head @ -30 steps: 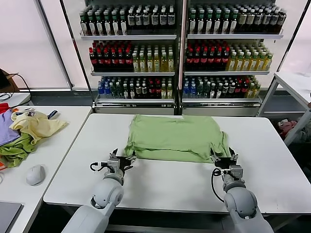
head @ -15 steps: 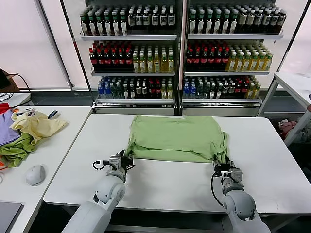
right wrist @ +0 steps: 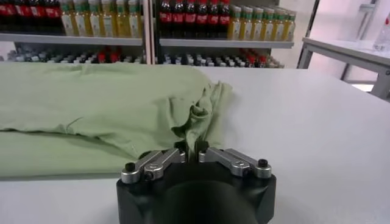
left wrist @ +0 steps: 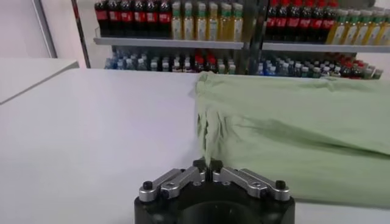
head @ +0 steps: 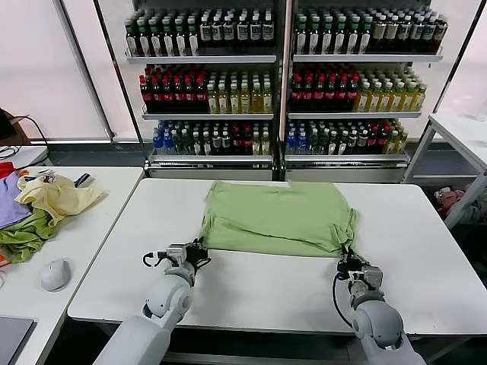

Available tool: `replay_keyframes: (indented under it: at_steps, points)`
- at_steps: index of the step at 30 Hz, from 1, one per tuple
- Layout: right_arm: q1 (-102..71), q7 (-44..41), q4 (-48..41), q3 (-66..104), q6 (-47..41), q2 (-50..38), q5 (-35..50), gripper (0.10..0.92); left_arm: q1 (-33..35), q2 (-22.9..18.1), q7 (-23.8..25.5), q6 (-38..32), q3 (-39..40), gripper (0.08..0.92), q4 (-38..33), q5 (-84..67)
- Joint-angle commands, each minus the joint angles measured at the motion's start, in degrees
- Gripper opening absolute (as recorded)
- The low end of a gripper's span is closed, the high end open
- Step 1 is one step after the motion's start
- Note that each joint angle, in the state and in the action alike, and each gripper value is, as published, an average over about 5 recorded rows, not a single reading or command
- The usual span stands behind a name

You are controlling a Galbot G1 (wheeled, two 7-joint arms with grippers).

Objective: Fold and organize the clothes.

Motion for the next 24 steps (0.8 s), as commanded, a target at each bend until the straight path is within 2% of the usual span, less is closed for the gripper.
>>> replay_keyframes:
  at_steps: [1, 13, 21, 24]
  points:
    - [-1.81, -0.09, 3.46, -0.05, -0.23, -0.36, 0.13, 0.172, 6.31, 0.63, -0.03, 0.12, -1.46, 0.102, -7.78, -1.53]
    - [-16.29, -1.86, 19.04, 2.81, -1.49, -3.16, -4.07, 0.172, 27.96, 1.47, 0.23, 0.73, -10.66, 0.102, -26.58, 1.48]
    - [-23.91, -2.51, 24.68, 4.39, -2.05, -3.36, -7.42, 0.172, 38.61, -0.95, 1.95, 0.93, -16.22, 0.102, -33.44, 5.48]
    - [-25.46, -2.65, 25.8, 4.58, -2.39, -3.18, -8.44, 0.201, 40.85, -1.4, 2.96, 1.06, -16.7, 0.102, -34.97, 8.45]
